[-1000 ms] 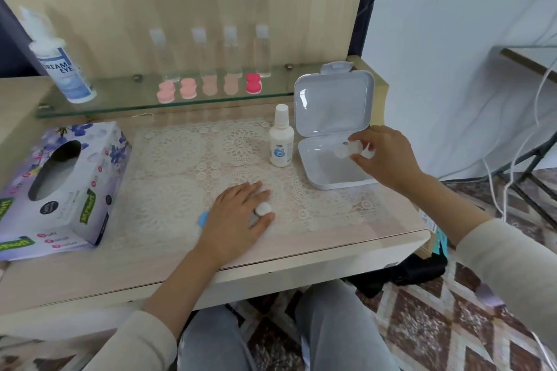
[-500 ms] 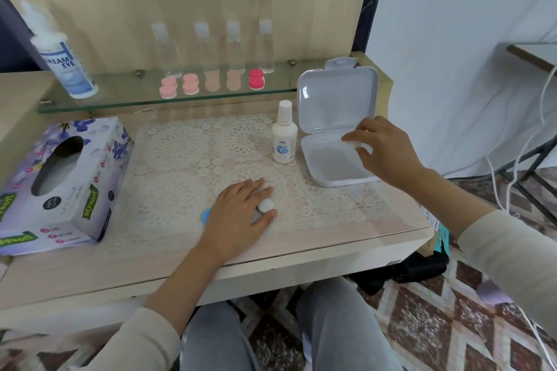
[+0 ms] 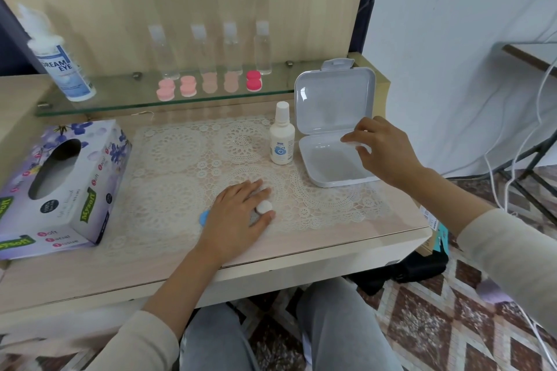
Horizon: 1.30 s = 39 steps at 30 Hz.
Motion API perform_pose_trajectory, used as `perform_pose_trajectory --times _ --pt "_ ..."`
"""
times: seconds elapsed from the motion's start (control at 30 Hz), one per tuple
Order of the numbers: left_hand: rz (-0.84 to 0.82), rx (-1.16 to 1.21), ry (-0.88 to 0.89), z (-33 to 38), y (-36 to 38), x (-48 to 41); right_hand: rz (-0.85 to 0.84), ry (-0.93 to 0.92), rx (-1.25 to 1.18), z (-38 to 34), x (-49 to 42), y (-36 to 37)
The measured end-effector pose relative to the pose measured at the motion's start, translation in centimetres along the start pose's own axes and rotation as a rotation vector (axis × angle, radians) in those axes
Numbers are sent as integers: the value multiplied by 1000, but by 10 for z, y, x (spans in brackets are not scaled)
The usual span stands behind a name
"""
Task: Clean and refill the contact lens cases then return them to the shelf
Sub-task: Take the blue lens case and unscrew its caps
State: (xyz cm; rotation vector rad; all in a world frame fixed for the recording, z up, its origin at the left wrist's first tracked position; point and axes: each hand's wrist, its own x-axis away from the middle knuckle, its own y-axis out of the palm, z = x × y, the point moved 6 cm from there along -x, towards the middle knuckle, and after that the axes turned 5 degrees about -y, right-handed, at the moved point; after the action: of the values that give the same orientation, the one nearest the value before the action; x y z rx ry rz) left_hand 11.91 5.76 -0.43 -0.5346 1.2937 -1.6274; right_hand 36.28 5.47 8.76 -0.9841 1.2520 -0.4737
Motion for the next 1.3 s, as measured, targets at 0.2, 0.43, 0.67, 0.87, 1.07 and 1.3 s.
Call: perform_pose_trajectory --times 0.2,0.43,0.67,0.87,1.07,1.3 --pt "0 3 5 0 0 0 3 -1 1 1 1 -1" --pt "1 14 39 5 -4 3 1 15 13 3 2 1" --pt "34 2 60 8 -7 4 17 48 38 0 4 -1" --pt "16 19 49 9 -8 5 12 94 25 1 6 -1" --pt "134 34 40 14 -21 9 30 159 25 1 9 -1" --pt "146 212 -104 -1 -36 9 87 278 -219 -20 7 -5"
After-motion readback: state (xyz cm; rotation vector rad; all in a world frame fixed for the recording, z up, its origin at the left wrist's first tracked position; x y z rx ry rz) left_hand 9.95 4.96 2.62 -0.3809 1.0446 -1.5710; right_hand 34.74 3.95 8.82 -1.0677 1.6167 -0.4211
